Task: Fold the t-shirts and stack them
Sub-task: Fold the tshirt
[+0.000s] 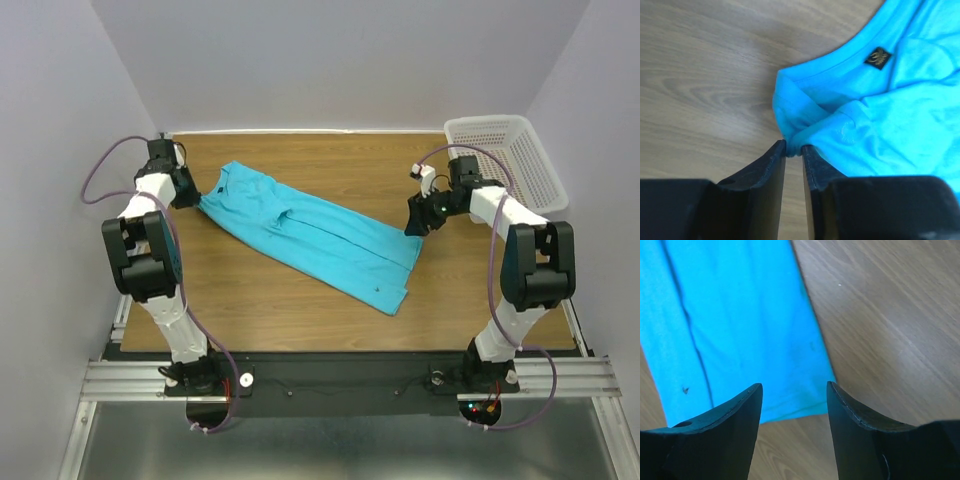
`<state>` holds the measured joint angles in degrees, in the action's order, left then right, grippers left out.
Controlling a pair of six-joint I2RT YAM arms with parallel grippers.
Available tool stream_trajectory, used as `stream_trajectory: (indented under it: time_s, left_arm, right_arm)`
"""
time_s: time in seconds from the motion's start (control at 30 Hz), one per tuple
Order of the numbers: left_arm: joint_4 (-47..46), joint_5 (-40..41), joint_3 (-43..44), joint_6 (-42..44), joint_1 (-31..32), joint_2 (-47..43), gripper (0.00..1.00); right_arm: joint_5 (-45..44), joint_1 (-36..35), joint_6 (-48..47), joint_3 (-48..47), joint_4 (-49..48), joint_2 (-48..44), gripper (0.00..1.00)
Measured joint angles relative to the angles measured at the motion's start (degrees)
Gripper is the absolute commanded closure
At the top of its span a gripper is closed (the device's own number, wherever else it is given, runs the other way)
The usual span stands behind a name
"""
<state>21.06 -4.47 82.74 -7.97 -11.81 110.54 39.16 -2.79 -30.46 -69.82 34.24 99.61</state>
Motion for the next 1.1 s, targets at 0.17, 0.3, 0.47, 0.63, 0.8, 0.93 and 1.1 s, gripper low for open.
stream_trajectory:
  time_s: [0.17, 0.3, 0.47, 0.63, 0.8, 0.93, 1.1]
  left_arm:
    - [-0.42, 0.61, 0.0, 0.76, 0.13, -7.56, 0.45]
    - [-1.95, 1.01, -0.72, 1.36, 0.11, -15.89, 0.01]
    - [-4.07, 1.7, -4.57, 1.62, 0.09, -23.85, 0.01]
    - [-5.33, 1.77, -8.94, 1.33, -0.31, -26.75, 0.01]
    - [-4.48, -1.33, -10.4, 1.03, -2.64, -26.53, 0.02]
    - [-5.4, -3.74, -11.76, 1.05, -3.85, -26.97, 0.03]
    - [-5.46, -7.65, -14.78, 0.79, -3.67, -27.96, 0.05]
  right_arm:
    - [-3.69, -0.31, 3.15, -1.27, -1.77, 3.67, 0.41]
    - [-4.98, -0.31, 3.56, -1.27, -1.77, 4.96, 0.41]
    - [-6.34, -0.31, 3.52, -1.22, -1.84, 5.92, 0.41]
    - [-8.33, -0.31, 3.32, -0.63, -2.16, 7.48, 0.42]
    - [-8.76, -0.31, 3.28, -0.5, -2.58, 8.0, 0.53]
    - [-8.52, -0.28, 3.23, 0.28, -3.56, 8.0, 0.69]
    - [-7.45, -0.28, 3.69, 1.49, -4.39, 7.96, 0.96]
